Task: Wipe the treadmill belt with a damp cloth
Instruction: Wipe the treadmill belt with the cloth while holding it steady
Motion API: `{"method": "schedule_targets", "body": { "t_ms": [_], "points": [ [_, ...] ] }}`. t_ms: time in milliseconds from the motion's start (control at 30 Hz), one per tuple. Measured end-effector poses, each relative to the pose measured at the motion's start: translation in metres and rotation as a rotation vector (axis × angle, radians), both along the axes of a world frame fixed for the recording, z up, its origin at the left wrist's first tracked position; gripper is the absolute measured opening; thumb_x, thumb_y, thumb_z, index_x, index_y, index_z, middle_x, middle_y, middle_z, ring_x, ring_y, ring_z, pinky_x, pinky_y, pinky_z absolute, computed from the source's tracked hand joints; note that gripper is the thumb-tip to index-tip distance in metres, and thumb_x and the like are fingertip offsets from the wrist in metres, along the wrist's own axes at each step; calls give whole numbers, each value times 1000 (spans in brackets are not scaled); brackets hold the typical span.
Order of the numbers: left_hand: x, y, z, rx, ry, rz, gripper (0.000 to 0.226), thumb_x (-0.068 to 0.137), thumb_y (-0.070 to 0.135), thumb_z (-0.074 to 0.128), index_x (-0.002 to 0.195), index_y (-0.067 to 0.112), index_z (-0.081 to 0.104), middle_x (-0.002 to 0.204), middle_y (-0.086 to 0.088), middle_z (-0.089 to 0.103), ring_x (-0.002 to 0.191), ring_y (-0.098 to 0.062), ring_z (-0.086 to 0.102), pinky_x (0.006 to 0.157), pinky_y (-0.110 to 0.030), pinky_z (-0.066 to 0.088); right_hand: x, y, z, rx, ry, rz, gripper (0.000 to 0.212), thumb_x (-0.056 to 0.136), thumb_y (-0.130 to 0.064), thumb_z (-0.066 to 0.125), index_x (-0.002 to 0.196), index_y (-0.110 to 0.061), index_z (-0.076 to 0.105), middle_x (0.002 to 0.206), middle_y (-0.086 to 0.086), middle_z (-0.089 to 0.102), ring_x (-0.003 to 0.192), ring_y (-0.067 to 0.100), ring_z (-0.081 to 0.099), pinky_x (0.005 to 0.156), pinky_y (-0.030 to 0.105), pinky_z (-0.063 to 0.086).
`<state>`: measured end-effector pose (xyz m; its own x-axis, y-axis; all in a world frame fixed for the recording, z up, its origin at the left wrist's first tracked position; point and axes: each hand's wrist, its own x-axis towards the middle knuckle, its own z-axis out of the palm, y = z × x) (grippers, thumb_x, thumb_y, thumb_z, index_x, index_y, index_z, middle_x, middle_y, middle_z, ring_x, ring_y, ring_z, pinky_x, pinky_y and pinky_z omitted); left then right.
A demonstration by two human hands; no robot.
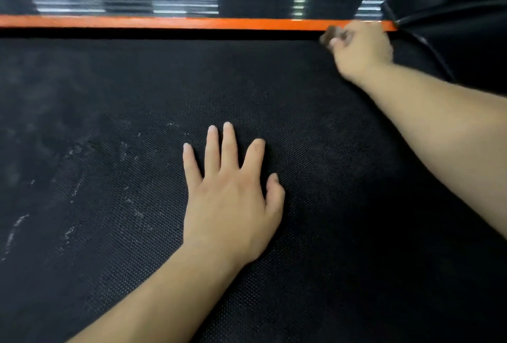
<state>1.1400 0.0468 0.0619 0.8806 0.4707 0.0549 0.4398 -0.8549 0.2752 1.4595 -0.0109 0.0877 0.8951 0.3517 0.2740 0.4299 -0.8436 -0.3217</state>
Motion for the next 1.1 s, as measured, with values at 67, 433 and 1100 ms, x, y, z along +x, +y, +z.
{"method": "schedule_targets", "body": {
  "t_ms": [67,433,1100],
  "points": [
    [0,1,0,-2,-2,-2,58,97,55,22,149,31,32,169,-14,14,157,-32,-2,124,-60,-1,3,6,-1,-5,-7,-39,28,93,-41,55,113,-25,67,124,11,57,113,35,56,97,42,46],
    [-1,0,0,38,44,-11,67,98,65,13,160,40,18,170,-13,6,157,-32,-7,123,-60,-5,-11,1,-6,7,36,196,31,92,-49,55,97,-22,69,106,8,58,94,29,56,81,34,43],
    [3,-1,0,57,68,-8,68,97,66,12,160,40,17,170,-13,6,157,-33,-5,123,-60,-4,-18,-66,4,10,-6,108,21,86,-44,62,90,-24,68,86,3,57,86,33,59,76,34,45]
  ]
}}
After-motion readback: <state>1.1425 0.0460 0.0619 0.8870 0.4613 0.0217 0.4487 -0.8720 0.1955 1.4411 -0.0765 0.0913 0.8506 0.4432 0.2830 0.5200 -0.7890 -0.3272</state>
